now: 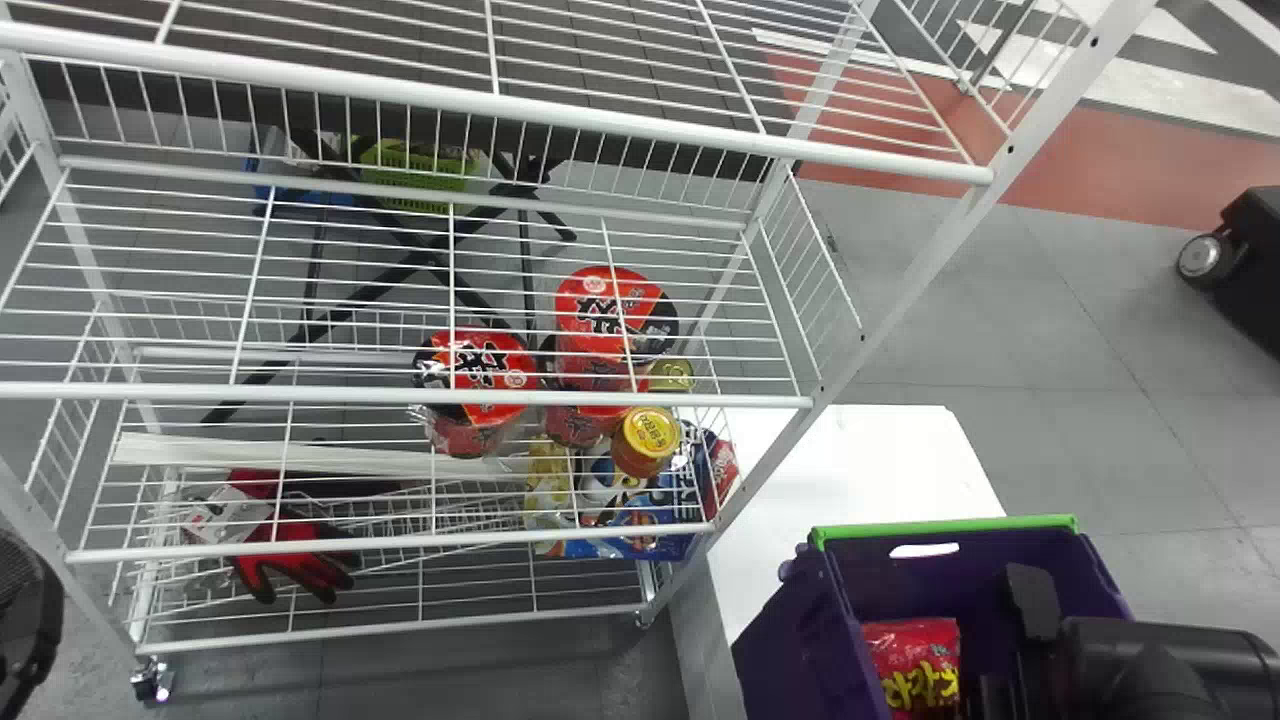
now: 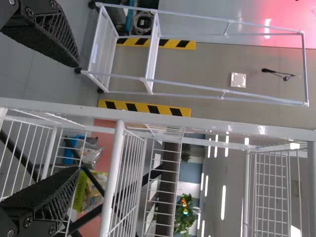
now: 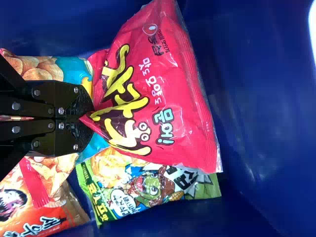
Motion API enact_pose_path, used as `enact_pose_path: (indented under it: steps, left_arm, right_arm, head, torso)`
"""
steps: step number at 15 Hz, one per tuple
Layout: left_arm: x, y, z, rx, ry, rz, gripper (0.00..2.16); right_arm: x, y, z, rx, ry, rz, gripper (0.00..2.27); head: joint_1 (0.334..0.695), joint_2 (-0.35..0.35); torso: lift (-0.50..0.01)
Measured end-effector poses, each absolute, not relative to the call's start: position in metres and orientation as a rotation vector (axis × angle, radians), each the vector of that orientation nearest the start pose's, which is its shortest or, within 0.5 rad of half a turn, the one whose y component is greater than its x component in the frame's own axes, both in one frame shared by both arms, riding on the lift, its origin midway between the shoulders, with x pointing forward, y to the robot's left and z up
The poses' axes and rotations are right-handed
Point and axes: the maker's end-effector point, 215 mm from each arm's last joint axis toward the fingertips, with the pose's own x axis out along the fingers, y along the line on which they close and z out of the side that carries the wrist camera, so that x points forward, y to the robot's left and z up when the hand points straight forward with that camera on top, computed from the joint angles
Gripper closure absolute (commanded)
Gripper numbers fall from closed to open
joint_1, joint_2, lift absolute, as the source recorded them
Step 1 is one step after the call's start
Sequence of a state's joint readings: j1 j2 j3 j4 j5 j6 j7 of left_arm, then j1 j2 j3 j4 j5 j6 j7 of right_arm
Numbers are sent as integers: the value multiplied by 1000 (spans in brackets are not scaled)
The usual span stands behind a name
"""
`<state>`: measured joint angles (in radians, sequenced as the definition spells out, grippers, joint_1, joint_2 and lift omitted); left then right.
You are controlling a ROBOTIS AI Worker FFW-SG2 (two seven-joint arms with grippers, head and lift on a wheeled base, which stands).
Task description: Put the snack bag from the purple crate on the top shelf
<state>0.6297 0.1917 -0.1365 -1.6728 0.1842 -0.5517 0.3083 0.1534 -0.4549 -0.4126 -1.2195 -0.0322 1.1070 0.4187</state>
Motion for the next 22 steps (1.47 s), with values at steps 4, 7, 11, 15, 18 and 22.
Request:
enact_pose_path:
  steps: [4, 7, 11, 15, 18, 22]
  left_arm:
    - [350, 275, -434, -83, 18, 180, 56]
    - [350, 275, -435, -83, 18, 181, 56]
    - [349, 275, -435, -83, 19, 181, 56]
    - [349, 275, -435, -83, 18, 181, 56]
    - [349, 275, -435, -83, 19, 181, 56]
    - [349, 275, -435, -83, 18, 181, 56]
  right_arm:
    - [212, -566, -661, 213, 1422, -298, 2223]
    - [211, -565, -661, 213, 1421, -297, 2223]
    - [211, -566, -662, 210, 1418, -295, 2223]
    - [211, -566, -662, 209, 1416, -294, 2223]
    - [212, -566, -662, 208, 1414, -293, 2223]
    - [213, -565, -663, 206, 1409, -290, 2223]
  head:
    - [695, -350]
    - [695, -350]
    - [695, -350]
    - [695, -350]
    - [695, -350]
    - [695, -350]
  torso:
    - [-307]
    - [-295]
    - [-279]
    - [-263]
    - [-251]
    - [-235]
